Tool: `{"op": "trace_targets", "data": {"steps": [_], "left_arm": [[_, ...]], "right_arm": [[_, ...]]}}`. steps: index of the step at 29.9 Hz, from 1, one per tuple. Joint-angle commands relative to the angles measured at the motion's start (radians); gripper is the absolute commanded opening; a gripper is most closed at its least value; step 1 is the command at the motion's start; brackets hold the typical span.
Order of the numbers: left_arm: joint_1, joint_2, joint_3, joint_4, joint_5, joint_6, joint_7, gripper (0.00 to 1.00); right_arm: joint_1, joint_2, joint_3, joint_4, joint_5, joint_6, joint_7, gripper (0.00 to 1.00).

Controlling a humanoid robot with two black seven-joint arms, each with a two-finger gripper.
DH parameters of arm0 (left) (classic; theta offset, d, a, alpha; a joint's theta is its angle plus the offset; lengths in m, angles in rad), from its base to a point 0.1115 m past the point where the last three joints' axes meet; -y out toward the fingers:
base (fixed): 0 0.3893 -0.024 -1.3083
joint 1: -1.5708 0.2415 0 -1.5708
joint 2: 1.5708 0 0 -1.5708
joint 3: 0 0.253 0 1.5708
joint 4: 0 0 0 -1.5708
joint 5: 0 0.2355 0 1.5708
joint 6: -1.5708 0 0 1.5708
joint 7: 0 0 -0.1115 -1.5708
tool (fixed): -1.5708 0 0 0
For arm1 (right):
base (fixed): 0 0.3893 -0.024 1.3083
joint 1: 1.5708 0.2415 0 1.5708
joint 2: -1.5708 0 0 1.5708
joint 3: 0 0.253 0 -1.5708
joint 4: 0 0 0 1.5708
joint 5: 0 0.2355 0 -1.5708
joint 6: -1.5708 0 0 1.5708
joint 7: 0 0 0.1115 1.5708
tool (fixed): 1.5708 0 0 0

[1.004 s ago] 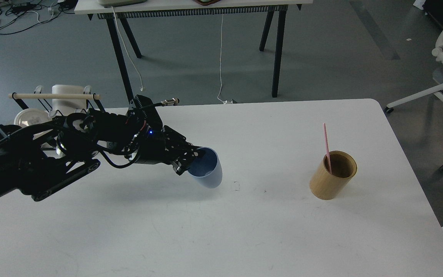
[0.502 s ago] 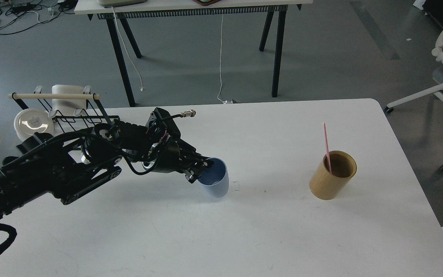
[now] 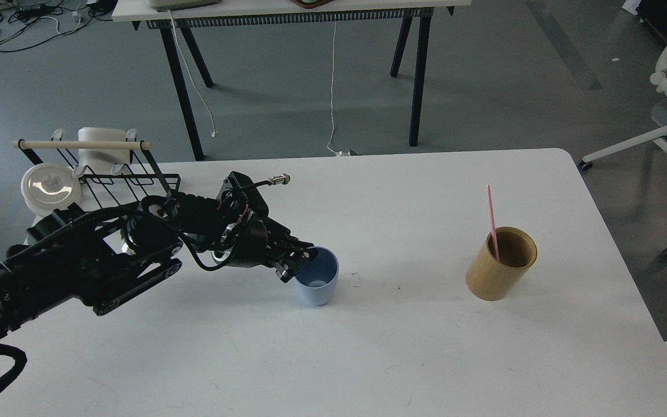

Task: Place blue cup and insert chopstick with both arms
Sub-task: 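Carry the blue cup with the left gripper to the table center, then open the left gripper and withdraw it toward the rack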

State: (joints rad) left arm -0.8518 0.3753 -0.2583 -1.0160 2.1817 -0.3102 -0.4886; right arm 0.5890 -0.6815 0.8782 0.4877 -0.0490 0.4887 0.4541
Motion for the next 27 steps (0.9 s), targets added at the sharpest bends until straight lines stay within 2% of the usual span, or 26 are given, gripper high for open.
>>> {"op": "trace_targets", "data": {"steps": [1, 3, 8, 10, 14, 19, 24, 27], "left_arm": [[-0.001, 0.005, -0.001, -0.001, 0.000, -0.001, 0.000, 0.31], [-0.001, 0.010, -0.001, -0.001, 0.000, -0.001, 0.000, 0.39], [-0.010, 0.025, -0.006, 0.001, -0.089, -0.015, 0.000, 0.74], [-0.016, 0.043, -0.006, 0.001, -0.192, -0.027, 0.000, 0.82], [-0.016, 0.068, -0.019, 0.001, -0.362, -0.070, 0.000, 0.91], [-0.013, 0.105, -0.079, 0.010, -0.597, -0.078, 0.000, 0.96], [-0.007, 0.160, -0.090, 0.016, -0.882, -0.078, 0.000, 1.00], [-0.003, 0.188, -0.093, 0.016, -1.073, -0.076, 0.000, 1.00]], "right_arm": [[0.000, 0.000, -0.001, 0.002, 0.001, 0.000, 0.000, 0.99], [-0.002, 0.000, 0.001, 0.002, 0.001, 0.000, 0.000, 0.99], [0.000, 0.000, 0.002, 0.011, 0.001, 0.000, 0.000, 0.99], [0.002, -0.004, 0.004, 0.026, 0.003, 0.000, 0.000, 0.99], [0.006, -0.018, 0.005, 0.115, 0.006, 0.000, -0.003, 0.99], [0.020, -0.049, 0.001, 0.221, 0.015, 0.000, -0.006, 0.99], [0.066, -0.059, -0.027, 0.233, -0.024, 0.000, -0.012, 0.99], [0.113, -0.091, -0.050, 0.235, -0.154, 0.000, -0.011, 0.99]]}}
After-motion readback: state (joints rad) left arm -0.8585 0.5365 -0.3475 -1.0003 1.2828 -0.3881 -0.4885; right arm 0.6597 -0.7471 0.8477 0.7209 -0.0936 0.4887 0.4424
